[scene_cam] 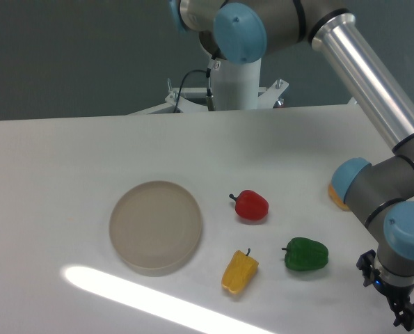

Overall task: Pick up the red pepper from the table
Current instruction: 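Move the gripper over the red bell pepper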

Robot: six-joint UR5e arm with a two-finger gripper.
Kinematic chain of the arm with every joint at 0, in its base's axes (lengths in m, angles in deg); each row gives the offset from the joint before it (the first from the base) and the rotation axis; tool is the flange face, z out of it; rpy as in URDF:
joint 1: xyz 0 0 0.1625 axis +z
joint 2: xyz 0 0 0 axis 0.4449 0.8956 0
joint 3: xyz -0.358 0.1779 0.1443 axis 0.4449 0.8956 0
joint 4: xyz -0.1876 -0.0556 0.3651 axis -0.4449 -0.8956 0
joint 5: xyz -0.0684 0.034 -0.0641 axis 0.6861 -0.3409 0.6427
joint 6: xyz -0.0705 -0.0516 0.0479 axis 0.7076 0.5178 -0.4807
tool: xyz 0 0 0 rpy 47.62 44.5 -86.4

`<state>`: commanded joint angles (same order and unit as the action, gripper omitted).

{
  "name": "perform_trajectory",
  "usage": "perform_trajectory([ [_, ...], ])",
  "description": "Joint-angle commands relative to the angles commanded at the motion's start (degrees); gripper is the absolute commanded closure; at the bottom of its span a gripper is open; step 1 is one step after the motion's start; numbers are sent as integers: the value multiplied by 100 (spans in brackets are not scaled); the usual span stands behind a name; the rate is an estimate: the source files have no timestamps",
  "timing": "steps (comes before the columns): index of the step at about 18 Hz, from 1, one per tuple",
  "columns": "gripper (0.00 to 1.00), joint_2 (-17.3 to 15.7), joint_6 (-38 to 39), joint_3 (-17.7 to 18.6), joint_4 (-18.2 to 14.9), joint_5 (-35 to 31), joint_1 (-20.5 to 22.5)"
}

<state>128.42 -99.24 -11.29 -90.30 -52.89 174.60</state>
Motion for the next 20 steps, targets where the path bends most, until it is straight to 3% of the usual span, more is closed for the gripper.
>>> perform_trajectory([
  [3,0,-96,0,123,-9,0,-35],
  [7,0,-482,-105,632,-17,44,-114],
  [13,0,-1984,-457,2625,105,132,-255],
  [17,0,-2504,-1009,3470,123,70,-404],
  [20,0,-3022,-1650,4347,141,62,-404],
])
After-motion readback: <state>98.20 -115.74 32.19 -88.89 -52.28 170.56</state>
